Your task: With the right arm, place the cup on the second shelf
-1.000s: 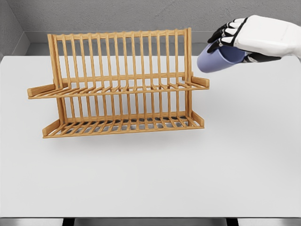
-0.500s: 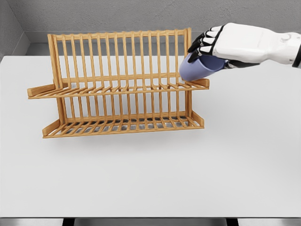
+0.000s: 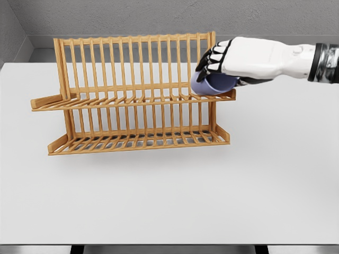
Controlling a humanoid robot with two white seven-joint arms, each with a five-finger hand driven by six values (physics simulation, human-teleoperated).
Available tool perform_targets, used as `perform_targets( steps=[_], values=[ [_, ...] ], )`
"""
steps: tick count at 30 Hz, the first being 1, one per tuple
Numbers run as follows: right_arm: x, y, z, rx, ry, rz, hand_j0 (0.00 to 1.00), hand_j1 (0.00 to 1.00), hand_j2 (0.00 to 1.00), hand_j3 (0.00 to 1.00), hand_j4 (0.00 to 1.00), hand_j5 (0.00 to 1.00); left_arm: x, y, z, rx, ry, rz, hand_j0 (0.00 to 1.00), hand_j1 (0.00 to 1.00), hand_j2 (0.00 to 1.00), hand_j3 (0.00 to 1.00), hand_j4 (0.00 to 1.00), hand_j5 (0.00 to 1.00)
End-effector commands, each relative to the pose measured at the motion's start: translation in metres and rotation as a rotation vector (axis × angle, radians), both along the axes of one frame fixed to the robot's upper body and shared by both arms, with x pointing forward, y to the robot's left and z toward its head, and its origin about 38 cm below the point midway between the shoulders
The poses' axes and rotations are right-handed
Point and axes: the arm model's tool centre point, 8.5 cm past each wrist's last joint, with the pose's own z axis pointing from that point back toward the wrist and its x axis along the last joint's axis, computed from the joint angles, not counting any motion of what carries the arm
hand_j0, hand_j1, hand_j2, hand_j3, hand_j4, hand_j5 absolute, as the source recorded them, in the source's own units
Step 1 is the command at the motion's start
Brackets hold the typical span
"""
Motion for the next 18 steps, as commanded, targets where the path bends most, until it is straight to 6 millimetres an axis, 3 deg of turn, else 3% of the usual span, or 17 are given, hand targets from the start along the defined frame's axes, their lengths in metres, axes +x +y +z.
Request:
perform_targets(
  steps=[1, 2, 7, 13, 15, 18],
  values=[
    [0.000, 0.004, -0.005, -0.001, 0.019, 0.003, 0.82, 0.82, 0.82, 0.82, 0.82, 0.82, 0.000, 0.000, 0.000, 0.000, 0.000, 0.000, 1.00, 1.00, 1.00, 1.00, 1.00, 1.00],
    [0.001, 0.003, -0.005, 0.002, 0.023, -0.012, 1.00, 1.00, 1.00, 1.00, 1.00, 1.00, 0.000, 0.000, 0.000, 0.000, 0.001, 0.000, 1.00, 1.00, 1.00, 1.00, 1.00, 1.00],
    [0.001, 0.004, -0.005, 0.000, 0.022, -0.004, 1.00, 1.00, 1.00, 1.00, 1.00, 1.00, 0.000, 0.000, 0.000, 0.000, 0.000, 0.000, 1.00, 1.00, 1.00, 1.00, 1.00, 1.00],
    [-0.005, -0.001, 0.031, 0.021, -0.071, -0.002, 1.00, 1.00, 1.00, 1.00, 1.00, 1.00, 0.000, 0.000, 0.000, 0.000, 0.000, 0.000, 1.00, 1.00, 1.00, 1.00, 1.00, 1.00],
    [-0.007, -0.015, 0.042, 0.018, -0.102, -0.028, 1.00, 1.00, 1.00, 1.00, 1.00, 1.00, 0.000, 0.000, 0.000, 0.000, 0.000, 0.000, 1.00, 1.00, 1.00, 1.00, 1.00, 1.00],
    [-0.016, -0.057, 0.067, 0.016, -0.158, -0.120, 1.00, 1.00, 1.00, 1.00, 1.00, 1.00, 0.000, 0.000, 0.000, 0.000, 0.000, 0.000, 1.00, 1.00, 1.00, 1.00, 1.00, 1.00]
  ],
)
